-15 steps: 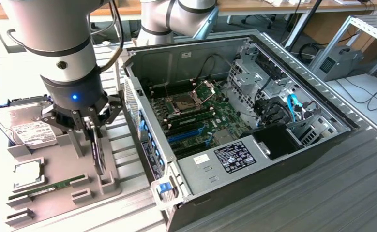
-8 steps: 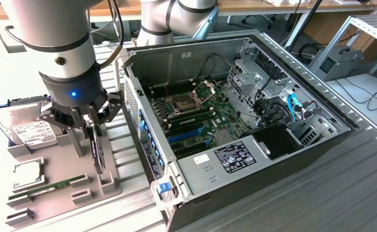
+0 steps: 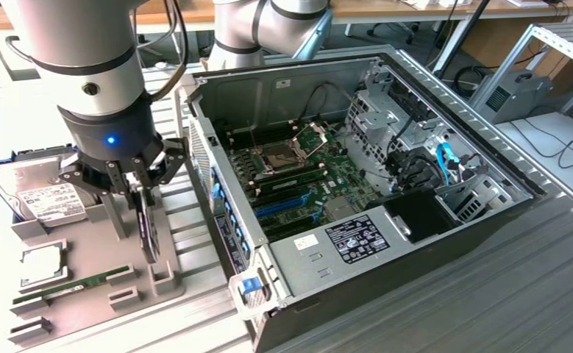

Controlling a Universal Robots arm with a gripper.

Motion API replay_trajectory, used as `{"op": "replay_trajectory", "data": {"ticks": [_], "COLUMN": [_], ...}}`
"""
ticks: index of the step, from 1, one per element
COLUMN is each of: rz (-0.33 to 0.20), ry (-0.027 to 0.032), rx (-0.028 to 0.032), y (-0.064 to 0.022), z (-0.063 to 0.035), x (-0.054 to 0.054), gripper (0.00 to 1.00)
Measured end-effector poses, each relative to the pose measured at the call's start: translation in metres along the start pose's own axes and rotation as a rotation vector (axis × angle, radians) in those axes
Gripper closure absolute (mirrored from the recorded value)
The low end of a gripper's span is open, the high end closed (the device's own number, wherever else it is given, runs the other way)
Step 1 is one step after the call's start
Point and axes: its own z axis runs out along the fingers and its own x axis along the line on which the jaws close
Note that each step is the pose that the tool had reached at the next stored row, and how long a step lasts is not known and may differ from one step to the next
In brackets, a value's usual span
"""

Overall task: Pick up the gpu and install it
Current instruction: 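Pick up the gpu and move the gpu toward the slot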

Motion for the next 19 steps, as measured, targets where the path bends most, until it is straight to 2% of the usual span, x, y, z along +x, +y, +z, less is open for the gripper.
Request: {"op": "replay_trajectory", "data": {"ticks": [19], "rz": [0.000], "ry": [0.0001], "rx": [-0.0002], "y": [0.0005], "z": [-0.0118], "x": [0.000], "gripper": [0.73]}}
